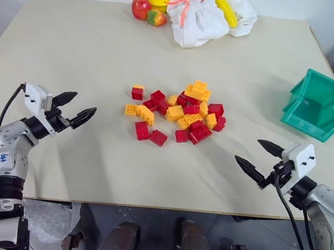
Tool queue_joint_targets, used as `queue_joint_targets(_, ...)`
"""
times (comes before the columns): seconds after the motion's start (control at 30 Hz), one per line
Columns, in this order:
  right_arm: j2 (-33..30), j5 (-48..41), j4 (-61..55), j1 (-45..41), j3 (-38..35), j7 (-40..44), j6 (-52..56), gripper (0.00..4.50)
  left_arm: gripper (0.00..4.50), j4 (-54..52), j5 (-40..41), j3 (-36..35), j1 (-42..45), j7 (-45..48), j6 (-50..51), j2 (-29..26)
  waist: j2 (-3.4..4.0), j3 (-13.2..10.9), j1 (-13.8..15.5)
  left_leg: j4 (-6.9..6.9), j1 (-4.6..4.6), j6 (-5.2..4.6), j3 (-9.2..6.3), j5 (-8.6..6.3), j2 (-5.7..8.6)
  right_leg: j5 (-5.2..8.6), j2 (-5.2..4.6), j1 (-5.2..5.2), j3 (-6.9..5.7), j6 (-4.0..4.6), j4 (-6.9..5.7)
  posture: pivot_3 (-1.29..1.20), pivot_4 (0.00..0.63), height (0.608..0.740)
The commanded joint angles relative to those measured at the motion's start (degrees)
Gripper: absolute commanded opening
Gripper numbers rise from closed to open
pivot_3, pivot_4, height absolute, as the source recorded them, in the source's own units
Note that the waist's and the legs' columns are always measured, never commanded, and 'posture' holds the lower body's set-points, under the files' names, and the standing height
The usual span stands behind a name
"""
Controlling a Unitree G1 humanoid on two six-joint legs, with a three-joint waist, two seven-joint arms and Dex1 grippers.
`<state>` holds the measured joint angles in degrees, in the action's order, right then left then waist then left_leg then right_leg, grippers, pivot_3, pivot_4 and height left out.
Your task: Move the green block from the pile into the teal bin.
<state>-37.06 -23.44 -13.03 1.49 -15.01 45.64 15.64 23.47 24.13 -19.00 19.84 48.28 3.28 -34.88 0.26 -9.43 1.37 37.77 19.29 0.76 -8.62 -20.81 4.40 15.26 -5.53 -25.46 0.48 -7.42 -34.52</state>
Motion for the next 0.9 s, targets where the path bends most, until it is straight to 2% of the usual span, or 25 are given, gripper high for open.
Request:
queue_joint_targets(0.03, -0.09, -0.36, -2.49, 0.07, -1.85, -1.52, -0.48, 4.47, 4.50, 0.45, -1.33, 0.49, 2.26, -0.38, -1.76, -0.51, 0.00, 0.00, 0.01, 0.01, 0.00, 0.00, 0.00, 0.00, 0.00, 0.00, 0.00, 0.00, 0.00, 0.00, -0.01, 0.00, 0.150, 0.740)
queue_joint_targets(0.17, 0.90, -0.52, -6.38, -0.61, -1.49, -6.09, 2.36, 4.47, 4.50, -0.51, -1.39, 1.39, 2.72, 1.07, -2.45, -0.43, 0.00, 0.00, 0.03, 0.14, 0.00, 0.02, 0.01, -0.01, 0.02, 0.00, 0.01, 0.00, 0.01, 0.00, -0.14, 0.00, 0.150, 0.740)
queue_joint_targets(0.23, 1.71, -0.70, -9.20, -1.25, -0.68, -9.50, 5.78, 4.47, 4.50, -0.58, -1.67, 2.52, 3.08, 0.74, 1.52, -1.06, 0.00, 0.00, -0.09, 0.15, 0.00, 0.03, 0.01, -0.01, 0.01, 0.00, -0.01, 0.00, 0.03, 0.00, -0.16, 0.00, 0.150, 0.740)
queue_joint_targets(0.33, 2.84, -1.75, -13.53, -2.22, 0.95, -12.67, 10.83, 4.47, 4.50, -1.57, -1.96, 3.95, 3.01, 2.84, 1.50, -1.55, 0.00, 0.00, -0.09, 0.17, -0.01, 0.04, 0.02, -0.02, 0.00, 0.00, -0.01, -0.01, 0.05, 0.01, -0.22, 0.00, 0.150, 0.740)
queue_joint_targets(0.4, 5.28, -4.05, -16.76, -5.73, 3.56, -17.91, 19.63, 4.47, 4.50, -0.70, -3.18, 5.89, 3.37, 8.06, -4.46, -1.98, -0.01, -0.01, -0.22, 0.19, -0.01, 0.04, 0.02, -0.02, 0.00, 0.00, 0.00, -0.01, 0.05, 0.01, -0.23, 0.00, 0.150, 0.740)
queue_joint_targets(0.5, 9.35, -4.43, -20.23, -11.17, 7.22, -25.19, 29.30, 4.47, 4.50, 2.84, -5.17, 8.01, 5.73, 10.92, -8.60, -2.03, 0.00, -0.01, -0.11, 0.24, 0.00, 0.10, 0.02, 0.00, -0.03, -0.02, -0.05, -0.02, 0.06, 0.06, -0.27, 0.00, 0.150, 0.740)
queue_joint_targets(0.6, 12.55, -4.29, -22.12, -15.22, 10.49, -29.01, 34.30, 3.93, 4.50, 5.34, -2.87, 8.13, 8.02, 16.73, -11.42, -1.01, 0.00, -0.01, -0.08, 0.24, 0.00, 0.13, -0.02, 0.01, -0.05, -0.02, -0.05, -0.04, 0.03, 0.10, -0.30, 0.00, 0.150, 0.740)
queue_joint_targets(0.77, 19.67, -0.39, -17.10, -27.53, 18.73, -33.93, 37.14, 2.26, 4.50, 12.20, 0.87, 8.66, 12.76, 31.44, -16.09, 0.82, -0.01, -0.01, -0.59, 0.31, 0.10, 0.08, 0.02, -0.01, 0.02, -0.03, 0.01, -0.13, 0.00, 0.09, -0.32, 0.00, 0.150, 0.740)
queue_joint_targets(0.9, 24.15, 3.00, -9.07, -34.61, 22.91, -34.57, 34.32, 1.00, 4.50, 17.92, -0.94, 8.69, 16.10, 33.04, -19.33, 1.82, -0.01, -0.01, -1.61, 0.28, 0.08, 0.10, -0.02, 0.00, -0.01, -0.02, 0.03, -0.14, -0.02, 0.10, -0.52, 0.00, 0.150, 0.740)
